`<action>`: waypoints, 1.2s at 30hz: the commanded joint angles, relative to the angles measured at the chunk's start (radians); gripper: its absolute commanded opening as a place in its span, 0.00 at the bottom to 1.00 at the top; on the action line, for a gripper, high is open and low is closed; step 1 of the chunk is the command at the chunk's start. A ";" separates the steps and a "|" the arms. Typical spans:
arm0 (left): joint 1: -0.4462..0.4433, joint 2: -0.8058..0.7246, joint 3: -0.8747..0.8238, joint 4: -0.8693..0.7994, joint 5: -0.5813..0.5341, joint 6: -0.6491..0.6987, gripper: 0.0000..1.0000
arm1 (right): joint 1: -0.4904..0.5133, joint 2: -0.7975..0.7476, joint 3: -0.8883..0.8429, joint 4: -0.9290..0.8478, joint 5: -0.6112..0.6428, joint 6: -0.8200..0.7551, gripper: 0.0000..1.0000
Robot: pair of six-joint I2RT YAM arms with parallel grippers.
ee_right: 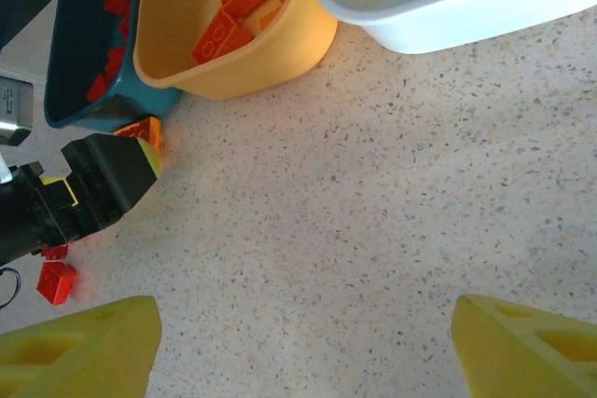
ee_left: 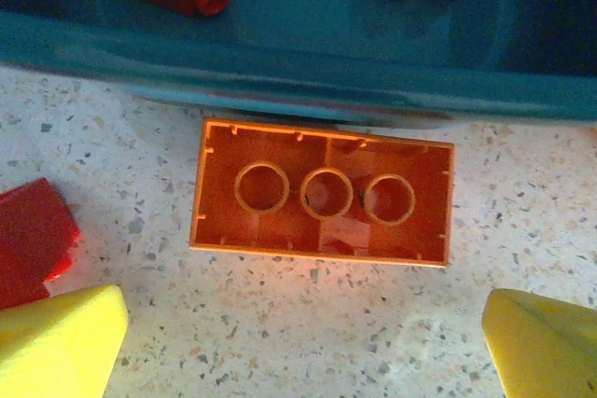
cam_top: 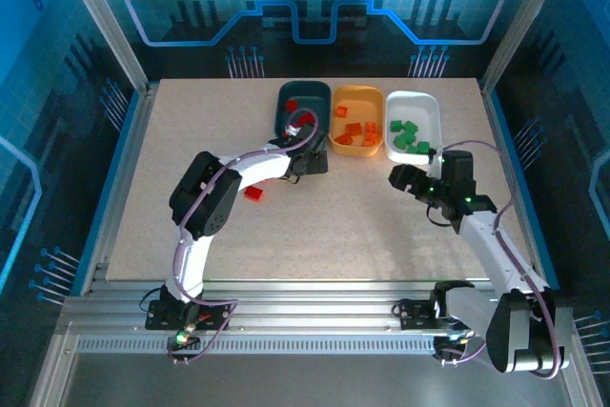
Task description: Sort the legos into containers by color
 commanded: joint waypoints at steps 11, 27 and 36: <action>0.024 0.120 0.142 -0.015 -0.025 0.100 0.95 | -0.008 0.051 0.004 0.004 0.009 -0.011 0.83; 0.025 0.126 0.139 -0.011 -0.065 0.150 0.70 | 0.002 0.076 0.001 0.026 -0.001 -0.011 0.80; -0.030 -0.040 -0.019 0.012 -0.062 0.153 0.59 | 0.008 0.078 -0.002 0.032 0.008 -0.011 0.80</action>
